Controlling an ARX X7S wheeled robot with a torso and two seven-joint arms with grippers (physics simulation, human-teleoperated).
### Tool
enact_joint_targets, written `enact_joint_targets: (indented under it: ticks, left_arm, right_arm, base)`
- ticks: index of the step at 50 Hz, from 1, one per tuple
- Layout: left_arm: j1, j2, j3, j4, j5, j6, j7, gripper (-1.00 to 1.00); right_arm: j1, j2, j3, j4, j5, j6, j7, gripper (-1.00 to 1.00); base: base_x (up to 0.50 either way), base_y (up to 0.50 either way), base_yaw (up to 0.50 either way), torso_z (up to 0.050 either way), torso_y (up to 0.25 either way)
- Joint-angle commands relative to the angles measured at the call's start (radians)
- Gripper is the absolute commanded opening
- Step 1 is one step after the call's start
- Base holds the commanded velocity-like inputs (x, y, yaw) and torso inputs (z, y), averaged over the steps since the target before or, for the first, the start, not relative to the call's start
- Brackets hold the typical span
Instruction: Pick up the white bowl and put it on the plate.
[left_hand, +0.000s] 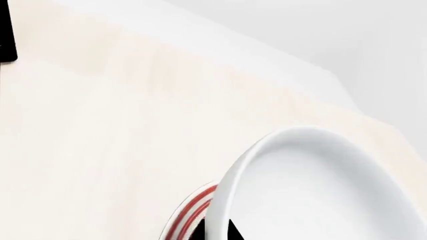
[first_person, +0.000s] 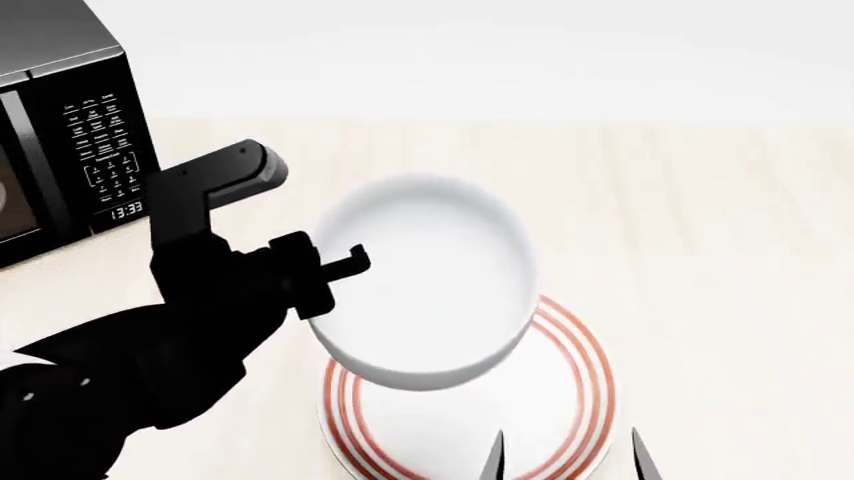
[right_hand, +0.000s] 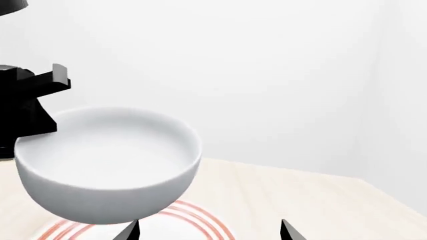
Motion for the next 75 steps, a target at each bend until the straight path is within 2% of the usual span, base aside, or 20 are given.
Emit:
enact_joint_targets:
  ticks: [1,49,75]
  left_arm:
    - [-0.008,0.002,0.043,-0.024,-0.055,0.063,-0.011,-1.00]
    - [-0.020,0.005,0.256,-0.172,-0.207,0.281,0.003,-1.00]
    - [-0.010,-0.002,0.361,-0.267,-0.237,0.396,0.037,-1.00]
  right_arm:
    - [0.001,0.002,-0.003,0.003,0.003,-0.002,0.002,1.00]
    - [0.011,0.011,-0.013,0.020,0.016,-0.010,0.008,1.00]
    - [0.013,0.015,-0.021,0.022,0.019,-0.011,0.013,1.00]
  base:
    - [0.00,0.00,0.00,0.000,0.000]
    - [0.00,0.00,0.00,0.000,0.001]
    - [0.00,0.00,0.00,0.000,0.000]
